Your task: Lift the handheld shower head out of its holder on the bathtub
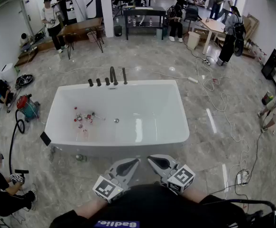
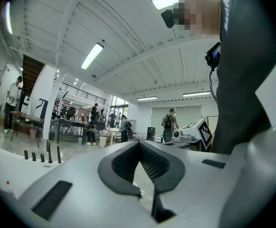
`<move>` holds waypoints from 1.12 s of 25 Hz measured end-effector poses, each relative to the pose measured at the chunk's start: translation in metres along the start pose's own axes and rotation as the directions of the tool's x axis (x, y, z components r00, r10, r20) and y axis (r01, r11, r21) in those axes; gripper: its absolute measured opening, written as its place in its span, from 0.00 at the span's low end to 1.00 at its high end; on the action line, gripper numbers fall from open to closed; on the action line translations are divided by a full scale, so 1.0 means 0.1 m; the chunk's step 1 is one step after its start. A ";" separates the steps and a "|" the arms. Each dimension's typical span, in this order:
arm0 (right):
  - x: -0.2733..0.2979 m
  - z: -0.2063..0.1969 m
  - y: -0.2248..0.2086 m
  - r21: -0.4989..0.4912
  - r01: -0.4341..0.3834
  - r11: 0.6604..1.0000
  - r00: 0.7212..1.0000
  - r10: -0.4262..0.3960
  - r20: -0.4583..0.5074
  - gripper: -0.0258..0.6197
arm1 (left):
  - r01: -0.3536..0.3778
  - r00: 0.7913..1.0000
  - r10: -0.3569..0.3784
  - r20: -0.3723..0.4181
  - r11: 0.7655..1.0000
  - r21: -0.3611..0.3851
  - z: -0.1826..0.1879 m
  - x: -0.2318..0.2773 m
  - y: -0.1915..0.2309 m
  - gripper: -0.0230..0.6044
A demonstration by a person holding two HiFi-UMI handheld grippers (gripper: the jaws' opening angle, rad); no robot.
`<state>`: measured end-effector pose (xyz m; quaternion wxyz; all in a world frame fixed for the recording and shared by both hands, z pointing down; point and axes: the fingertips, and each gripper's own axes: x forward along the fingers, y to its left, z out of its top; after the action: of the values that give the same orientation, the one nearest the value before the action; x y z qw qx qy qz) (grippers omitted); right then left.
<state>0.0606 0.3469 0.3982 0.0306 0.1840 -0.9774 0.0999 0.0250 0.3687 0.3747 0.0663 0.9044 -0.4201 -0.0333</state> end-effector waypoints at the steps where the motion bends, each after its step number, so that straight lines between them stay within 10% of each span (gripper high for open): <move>1: -0.01 -0.03 0.00 0.003 -0.011 1.000 1.000 0.011 0.003 0.04 | 0.000 1.000 0.000 -0.007 1.000 0.002 0.02 0.01 -0.01 0.04; 28: -0.47 0.02 -0.70 0.023 -0.085 0.996 0.996 0.084 0.040 0.04 | -0.113 0.993 0.113 -0.013 0.992 0.049 -0.02 0.74 -0.13 0.04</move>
<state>0.1299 0.2989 0.4051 0.0051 0.1448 -0.9834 0.1097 0.0826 0.3205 0.3742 0.0496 0.8808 -0.4708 -0.0122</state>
